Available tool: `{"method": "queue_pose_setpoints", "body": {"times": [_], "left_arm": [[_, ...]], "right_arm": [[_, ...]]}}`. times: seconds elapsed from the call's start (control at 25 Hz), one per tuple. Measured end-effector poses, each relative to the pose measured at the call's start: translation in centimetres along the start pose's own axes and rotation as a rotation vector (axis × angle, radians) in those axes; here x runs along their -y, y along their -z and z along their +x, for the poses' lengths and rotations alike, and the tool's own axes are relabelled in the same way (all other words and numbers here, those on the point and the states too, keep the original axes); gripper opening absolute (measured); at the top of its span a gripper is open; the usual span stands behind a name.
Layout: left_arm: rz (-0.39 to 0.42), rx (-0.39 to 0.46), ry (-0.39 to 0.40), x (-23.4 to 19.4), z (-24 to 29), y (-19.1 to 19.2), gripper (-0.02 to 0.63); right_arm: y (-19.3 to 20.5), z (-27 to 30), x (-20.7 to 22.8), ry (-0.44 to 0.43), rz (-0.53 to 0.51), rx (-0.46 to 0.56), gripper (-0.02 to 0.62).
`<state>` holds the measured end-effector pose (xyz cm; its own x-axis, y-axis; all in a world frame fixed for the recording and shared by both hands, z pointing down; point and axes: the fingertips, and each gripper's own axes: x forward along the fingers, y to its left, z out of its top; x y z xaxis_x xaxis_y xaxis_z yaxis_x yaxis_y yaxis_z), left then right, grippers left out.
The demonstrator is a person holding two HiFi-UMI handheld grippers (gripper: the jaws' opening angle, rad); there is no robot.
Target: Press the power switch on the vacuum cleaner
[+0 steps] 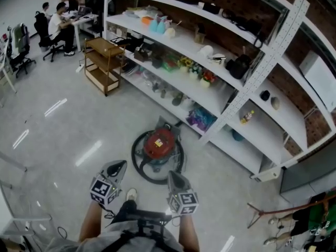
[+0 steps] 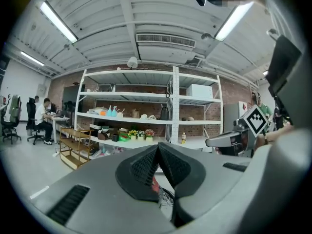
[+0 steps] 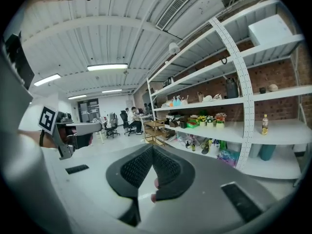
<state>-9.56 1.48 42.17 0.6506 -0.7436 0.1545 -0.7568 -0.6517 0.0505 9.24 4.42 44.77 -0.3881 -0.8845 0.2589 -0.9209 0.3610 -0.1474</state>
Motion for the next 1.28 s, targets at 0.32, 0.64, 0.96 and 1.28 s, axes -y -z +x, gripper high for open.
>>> {"method": "queue_pose_setpoints", "body": {"times": [0.32, 0.64, 0.96, 1.28], "left_arm": [[0.005, -0.028, 0.049, -6.3, 5.5, -0.9, 0.008], [0.003, -0.068, 0.135, -10.4, 10.8, 0.2, 0.008], [-0.015, -0.121, 0.164, -12.5, 15.8, 2.1, 0.008], [0.03, -0.171, 0.141, -13.5, 20.1, 7.0, 0.008]], "right_arm": [[-1.6, 6.3, 2.2, 0.095, 0.011, -0.043, 0.012], [-2.4, 11.4, 4.6, 0.185, 0.023, -0.068, 0.012], [-0.7, 16.1, 7.4, 0.178, 0.058, -0.118, 0.012], [4.1, 21.1, 11.3, 0.136, 0.07, -0.185, 0.012]]}}
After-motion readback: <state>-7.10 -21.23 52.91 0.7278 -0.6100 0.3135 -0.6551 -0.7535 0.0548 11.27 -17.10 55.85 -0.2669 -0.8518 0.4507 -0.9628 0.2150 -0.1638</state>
